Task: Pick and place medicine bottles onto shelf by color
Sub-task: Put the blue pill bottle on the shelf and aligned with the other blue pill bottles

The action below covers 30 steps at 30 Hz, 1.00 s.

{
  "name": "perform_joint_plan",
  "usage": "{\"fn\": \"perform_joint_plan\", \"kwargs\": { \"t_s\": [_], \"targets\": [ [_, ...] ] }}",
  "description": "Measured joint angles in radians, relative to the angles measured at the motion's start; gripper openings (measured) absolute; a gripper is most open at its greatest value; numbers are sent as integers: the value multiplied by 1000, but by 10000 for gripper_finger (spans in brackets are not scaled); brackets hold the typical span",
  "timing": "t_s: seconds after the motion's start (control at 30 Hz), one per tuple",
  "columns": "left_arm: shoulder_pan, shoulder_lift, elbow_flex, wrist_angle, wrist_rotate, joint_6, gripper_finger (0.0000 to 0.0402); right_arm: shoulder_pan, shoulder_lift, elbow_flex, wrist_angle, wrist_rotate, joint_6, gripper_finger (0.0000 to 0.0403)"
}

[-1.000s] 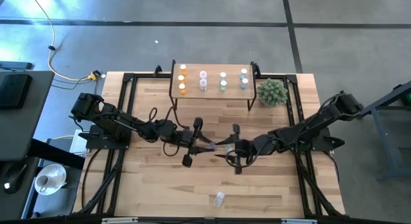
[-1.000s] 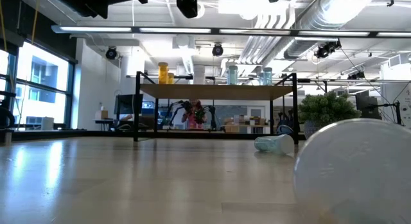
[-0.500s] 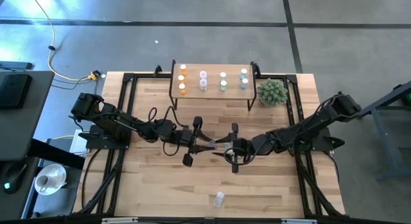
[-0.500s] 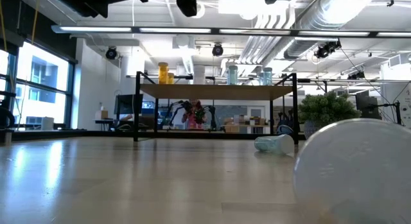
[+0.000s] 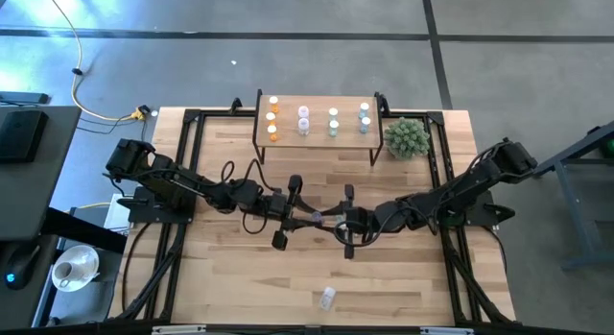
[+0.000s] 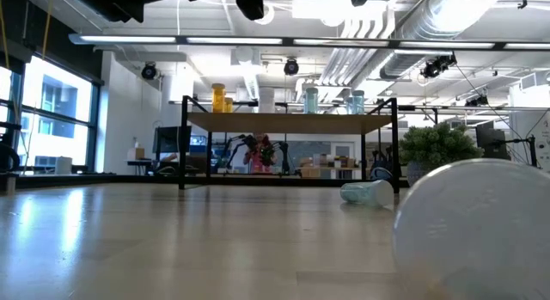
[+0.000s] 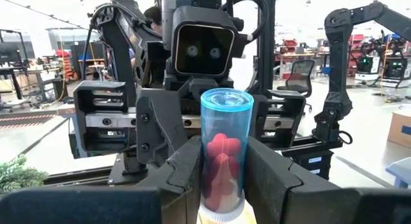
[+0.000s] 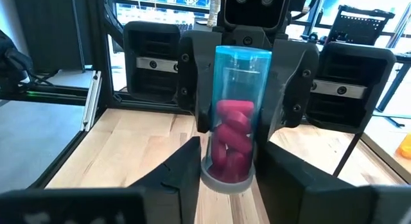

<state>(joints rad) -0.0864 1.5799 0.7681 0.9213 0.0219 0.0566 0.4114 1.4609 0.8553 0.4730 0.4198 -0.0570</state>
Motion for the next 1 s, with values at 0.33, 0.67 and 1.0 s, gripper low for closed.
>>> {"fn": "perform_joint_plan", "kwargs": {
  "t_s": [0.33,0.67,1.0],
  "targets": [
    [0,0,0,-5,-2,-1,90,0,0,0,-4,0,7,101],
    [-1,0,0,-20,-6,25,109,0,0,0,-18,-1,8,99],
    [-6,-1,1,-44,-11,-105,196,1,0,0,-44,-5,8,99]
  ]
}}
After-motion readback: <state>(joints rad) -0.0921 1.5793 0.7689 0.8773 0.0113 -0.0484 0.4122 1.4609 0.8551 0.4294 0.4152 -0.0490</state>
